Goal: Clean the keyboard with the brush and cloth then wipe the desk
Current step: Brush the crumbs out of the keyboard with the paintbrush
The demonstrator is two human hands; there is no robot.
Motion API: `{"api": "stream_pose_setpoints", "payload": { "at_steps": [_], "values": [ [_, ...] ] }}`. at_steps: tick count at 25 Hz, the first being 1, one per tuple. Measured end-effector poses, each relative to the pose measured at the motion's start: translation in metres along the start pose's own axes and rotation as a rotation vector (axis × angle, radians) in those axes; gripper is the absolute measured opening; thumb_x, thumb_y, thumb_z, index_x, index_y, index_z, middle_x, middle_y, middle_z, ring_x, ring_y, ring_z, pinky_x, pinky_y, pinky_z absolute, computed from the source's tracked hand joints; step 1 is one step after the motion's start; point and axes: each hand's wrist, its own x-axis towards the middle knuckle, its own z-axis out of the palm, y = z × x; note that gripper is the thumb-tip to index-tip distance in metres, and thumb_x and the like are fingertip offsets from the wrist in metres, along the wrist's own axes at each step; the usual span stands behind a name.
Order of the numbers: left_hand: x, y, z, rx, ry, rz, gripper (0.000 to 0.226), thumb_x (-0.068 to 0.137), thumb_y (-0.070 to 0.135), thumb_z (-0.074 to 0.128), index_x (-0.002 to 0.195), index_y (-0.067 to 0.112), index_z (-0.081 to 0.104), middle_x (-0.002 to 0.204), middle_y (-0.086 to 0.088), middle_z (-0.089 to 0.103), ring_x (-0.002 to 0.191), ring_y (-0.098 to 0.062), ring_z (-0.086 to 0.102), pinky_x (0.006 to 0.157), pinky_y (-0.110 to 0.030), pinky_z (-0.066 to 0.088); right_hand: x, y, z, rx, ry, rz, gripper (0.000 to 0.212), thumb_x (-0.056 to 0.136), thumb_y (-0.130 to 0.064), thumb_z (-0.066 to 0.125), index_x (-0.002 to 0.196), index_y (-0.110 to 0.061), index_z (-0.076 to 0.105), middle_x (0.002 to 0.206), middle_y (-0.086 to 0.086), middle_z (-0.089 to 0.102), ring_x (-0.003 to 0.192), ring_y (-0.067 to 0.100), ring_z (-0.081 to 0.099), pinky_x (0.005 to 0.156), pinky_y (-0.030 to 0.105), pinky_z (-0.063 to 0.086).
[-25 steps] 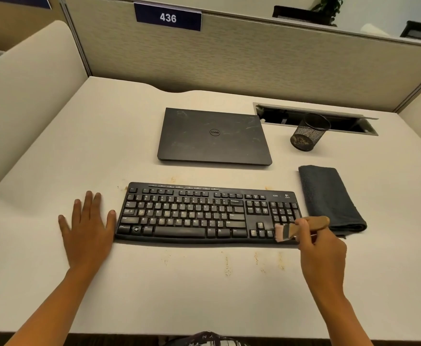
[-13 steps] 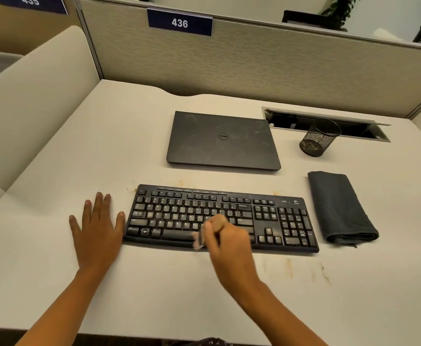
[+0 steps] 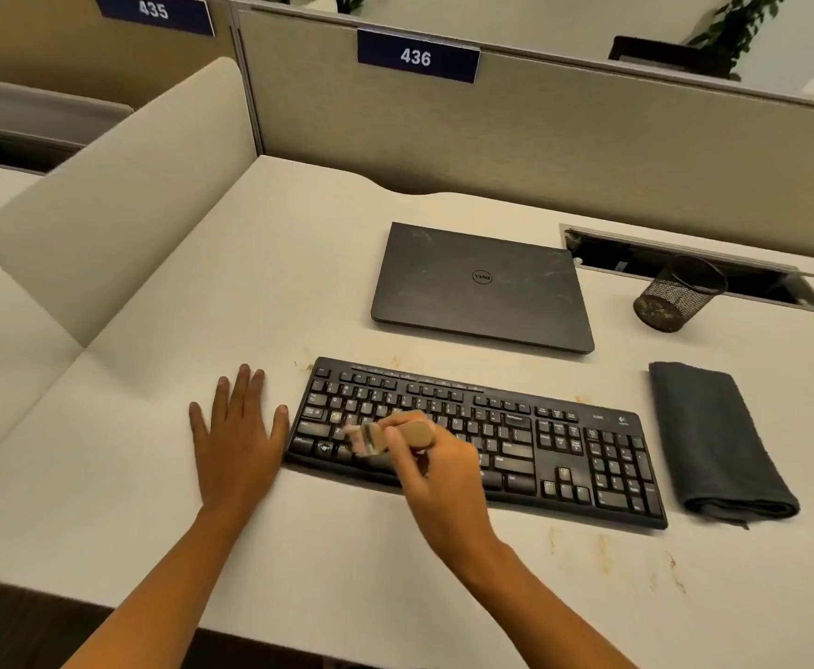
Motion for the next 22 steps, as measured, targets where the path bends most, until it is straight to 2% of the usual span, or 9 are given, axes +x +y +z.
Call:
{"api": "stream_pose_setpoints", "payload": {
  "at_steps": [2, 5, 7, 9, 12, 14, 16, 18, 22],
  "values": [
    [0.0, 0.001, 0.0, 0.003, -0.001, 0.0, 0.057, 0.1, 0.037, 0.045, 0.152, 0.018, 0.031, 0.161, 0.0, 0.023, 0.149, -0.024, 0.018, 0.118, -0.052, 0.005, -0.005, 0.011, -0.025, -0.055, 0.139, 0.082, 0.022, 0.097, -0.014, 0.054, 0.079, -0.016, 0.066, 0.067, -0.015, 0.061, 0.058, 0.003, 0.056, 0.049, 0.009, 0.036],
    [0.001, 0.0, 0.0, 0.001, -0.003, -0.002, 0.058, 0.1, 0.037, 0.044, 0.153, 0.018, 0.03, 0.161, 0.0, 0.022, 0.149, -0.024, 0.017, 0.119, -0.052, 0.005, -0.008, 0.016, -0.032, -0.033, 0.264, 0.214, 0.032, 0.096, -0.008, 0.055, 0.07, -0.027, 0.061, 0.064, -0.011, 0.063, 0.06, 0.007, 0.063, 0.048, 0.016, 0.047],
    [0.0, 0.0, 0.0, 0.003, 0.002, 0.0, 0.057, 0.101, 0.039, 0.042, 0.153, 0.018, 0.03, 0.161, 0.0, 0.023, 0.149, -0.023, 0.017, 0.118, -0.052, 0.005, -0.004, 0.008, -0.02, 0.013, 0.18, 0.213, 0.035, 0.096, -0.01, 0.054, 0.07, -0.033, 0.059, 0.067, -0.008, 0.066, 0.06, 0.013, 0.064, 0.052, 0.032, 0.053],
    [0.001, 0.0, -0.001, 0.005, 0.005, 0.003, 0.058, 0.1, 0.042, 0.036, 0.153, 0.018, 0.03, 0.161, 0.0, 0.023, 0.149, -0.023, 0.017, 0.118, -0.051, 0.004, 0.003, -0.004, -0.005, 0.02, 0.091, 0.19, 0.033, 0.098, -0.014, 0.052, 0.071, -0.031, 0.059, 0.07, -0.004, 0.066, 0.062, 0.016, 0.064, 0.054, 0.036, 0.053],
    [0.001, 0.001, -0.002, -0.005, -0.011, -0.003, 0.058, 0.101, 0.039, 0.041, 0.153, 0.019, 0.028, 0.162, 0.001, 0.02, 0.15, -0.021, 0.014, 0.119, -0.05, 0.002, 0.022, -0.013, 0.007, -0.052, -0.015, 0.243, 0.036, 0.101, -0.021, 0.045, 0.073, -0.007, 0.062, 0.063, 0.002, 0.064, 0.056, 0.014, 0.062, 0.051, 0.035, 0.054],
    [0.001, 0.002, -0.003, -0.007, -0.01, -0.003, 0.059, 0.1, 0.037, 0.044, 0.153, 0.019, 0.028, 0.162, 0.001, 0.02, 0.15, -0.022, 0.013, 0.119, -0.051, 0.002, 0.029, -0.016, 0.012, -0.094, -0.128, 0.325, 0.039, 0.101, -0.022, 0.044, 0.074, 0.002, 0.06, 0.064, 0.008, 0.065, 0.054, 0.014, 0.063, 0.052, 0.036, 0.055],
    [0.0, 0.002, -0.004, -0.01, -0.01, -0.004, 0.059, 0.1, 0.037, 0.044, 0.153, 0.019, 0.028, 0.162, 0.0, 0.021, 0.15, -0.022, 0.014, 0.119, -0.05, 0.002, 0.028, -0.02, 0.015, -0.072, -0.127, 0.364, 0.036, 0.101, -0.022, 0.044, 0.074, -0.001, 0.058, 0.066, 0.008, 0.064, 0.057, 0.012, 0.066, 0.054, 0.033, 0.057],
    [0.0, 0.003, -0.003, -0.013, -0.012, -0.005, 0.059, 0.1, 0.037, 0.044, 0.153, 0.019, 0.028, 0.162, 0.001, 0.021, 0.15, -0.022, 0.014, 0.119, -0.05, 0.002, 0.024, -0.022, 0.015, -0.06, -0.046, 0.321, 0.036, 0.102, -0.024, 0.041, 0.073, -0.008, 0.056, 0.062, 0.001, 0.061, 0.055, 0.005, 0.062, 0.052, 0.029, 0.055],
    [0.001, 0.002, -0.002, -0.009, -0.01, -0.004, 0.059, 0.1, 0.037, 0.044, 0.153, 0.019, 0.028, 0.162, 0.001, 0.02, 0.15, -0.022, 0.014, 0.119, -0.05, 0.002, 0.023, -0.024, 0.013, -0.073, -0.08, 0.314, 0.038, 0.103, -0.023, 0.04, 0.08, -0.001, 0.061, 0.07, 0.014, 0.067, 0.06, 0.023, 0.065, 0.052, 0.034, 0.054]
  ]
}}
